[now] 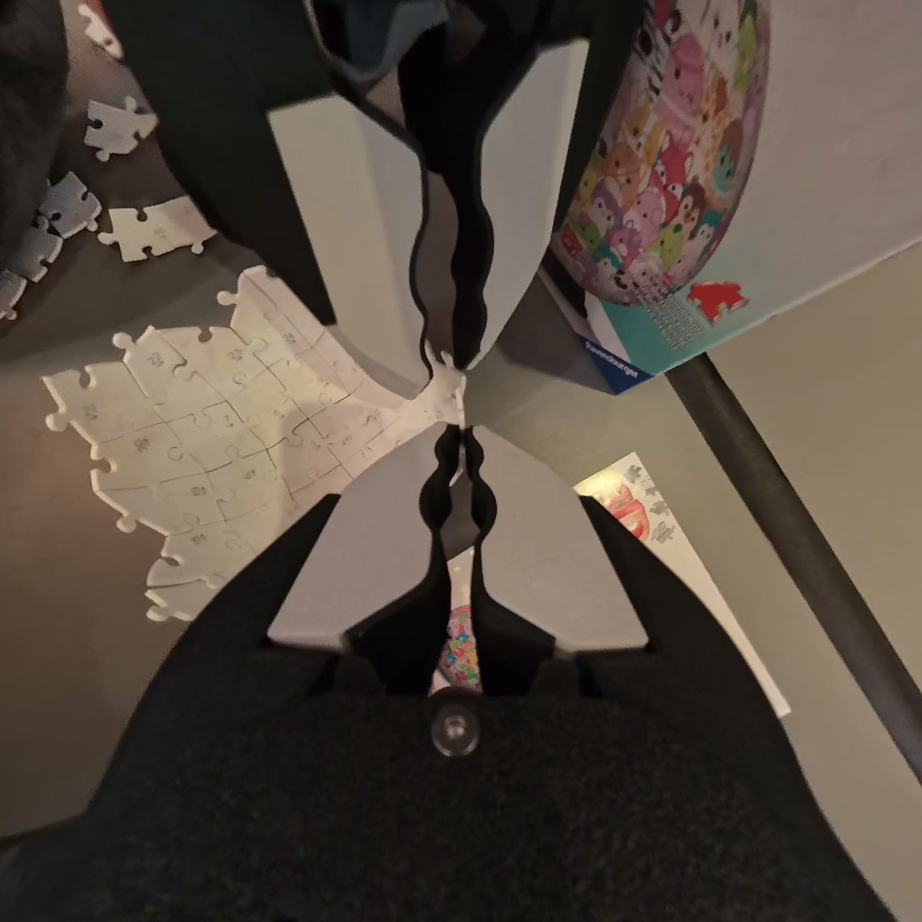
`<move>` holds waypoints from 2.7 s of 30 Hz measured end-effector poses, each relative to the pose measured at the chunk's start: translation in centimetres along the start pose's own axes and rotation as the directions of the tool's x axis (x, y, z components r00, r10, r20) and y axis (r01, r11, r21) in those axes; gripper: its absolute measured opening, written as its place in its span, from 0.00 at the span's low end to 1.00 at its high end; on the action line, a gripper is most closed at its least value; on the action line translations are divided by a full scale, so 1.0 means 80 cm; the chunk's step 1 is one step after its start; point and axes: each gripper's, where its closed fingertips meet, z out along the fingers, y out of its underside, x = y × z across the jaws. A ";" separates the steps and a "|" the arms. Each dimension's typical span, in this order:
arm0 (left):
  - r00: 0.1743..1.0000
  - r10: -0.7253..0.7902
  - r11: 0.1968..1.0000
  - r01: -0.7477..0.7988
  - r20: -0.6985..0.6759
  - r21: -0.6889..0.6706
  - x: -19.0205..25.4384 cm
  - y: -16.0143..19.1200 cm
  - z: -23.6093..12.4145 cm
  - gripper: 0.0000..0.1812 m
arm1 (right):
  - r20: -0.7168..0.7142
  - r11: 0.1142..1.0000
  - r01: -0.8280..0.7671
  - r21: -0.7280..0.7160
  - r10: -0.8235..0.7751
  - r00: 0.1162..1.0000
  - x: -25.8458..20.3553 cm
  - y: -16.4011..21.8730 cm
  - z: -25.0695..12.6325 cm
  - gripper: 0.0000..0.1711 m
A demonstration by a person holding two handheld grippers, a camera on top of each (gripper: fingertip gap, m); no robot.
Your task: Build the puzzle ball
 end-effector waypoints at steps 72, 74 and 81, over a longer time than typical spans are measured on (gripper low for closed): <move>0.999 -0.004 1.000 0.005 -0.043 0.022 -0.004 -0.003 0.013 0.04 | -0.019 0.993 0.114 -0.027 -0.115 0.993 0.007 0.000 0.009 0.02; 0.999 -0.004 1.000 0.005 -0.041 0.021 -0.005 -0.003 0.013 0.02 | -0.008 0.993 0.113 -0.017 -0.114 0.993 0.006 0.000 0.010 0.02; 0.999 -0.009 1.000 0.009 -0.041 0.007 -0.005 -0.001 0.014 0.01 | 0.007 0.992 0.129 0.012 -0.129 0.992 0.006 0.001 0.012 0.03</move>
